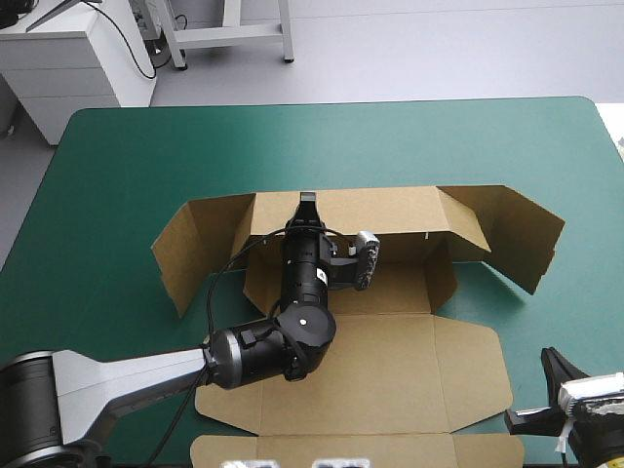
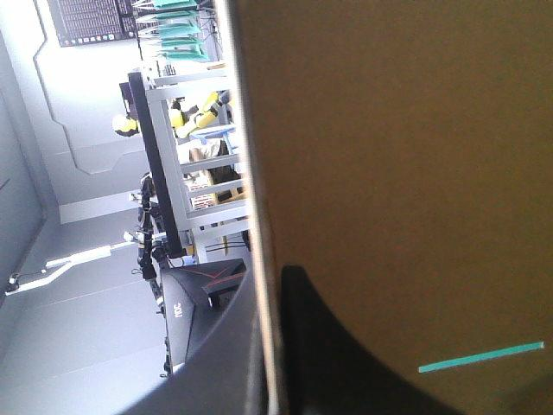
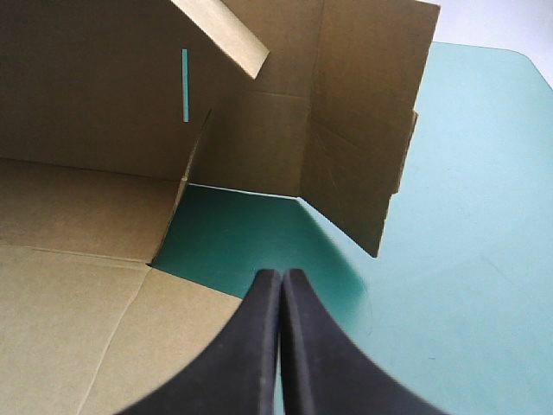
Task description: Fold the box
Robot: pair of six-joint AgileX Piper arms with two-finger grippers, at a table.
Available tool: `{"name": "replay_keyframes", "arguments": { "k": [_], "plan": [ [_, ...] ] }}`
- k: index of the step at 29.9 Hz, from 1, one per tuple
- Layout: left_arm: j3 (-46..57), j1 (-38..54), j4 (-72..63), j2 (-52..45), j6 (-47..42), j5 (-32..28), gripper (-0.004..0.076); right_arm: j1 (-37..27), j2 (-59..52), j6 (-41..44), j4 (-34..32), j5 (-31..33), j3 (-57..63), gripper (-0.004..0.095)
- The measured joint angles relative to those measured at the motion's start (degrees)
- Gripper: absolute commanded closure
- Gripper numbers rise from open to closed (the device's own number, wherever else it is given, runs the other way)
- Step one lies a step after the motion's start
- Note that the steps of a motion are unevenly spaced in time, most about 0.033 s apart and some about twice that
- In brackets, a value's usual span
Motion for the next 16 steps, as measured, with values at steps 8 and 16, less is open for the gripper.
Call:
{"name": "replay_keyframes", "arguments": {
  "k": [8,16],
  "plan": [
    [0.06,-1.81,-0.41,-0.11,-0.05,2.49,0.0732,0.0,20.19,5.23,-1.43,4.36,-13.3,0.0928],
    [0.06,-1.97,-0.81,-0.11,-0.05,3.63,0.0732,0.0,49.79,3.92,-0.76,7.58,-36.1,0.0928]
  ]
}}
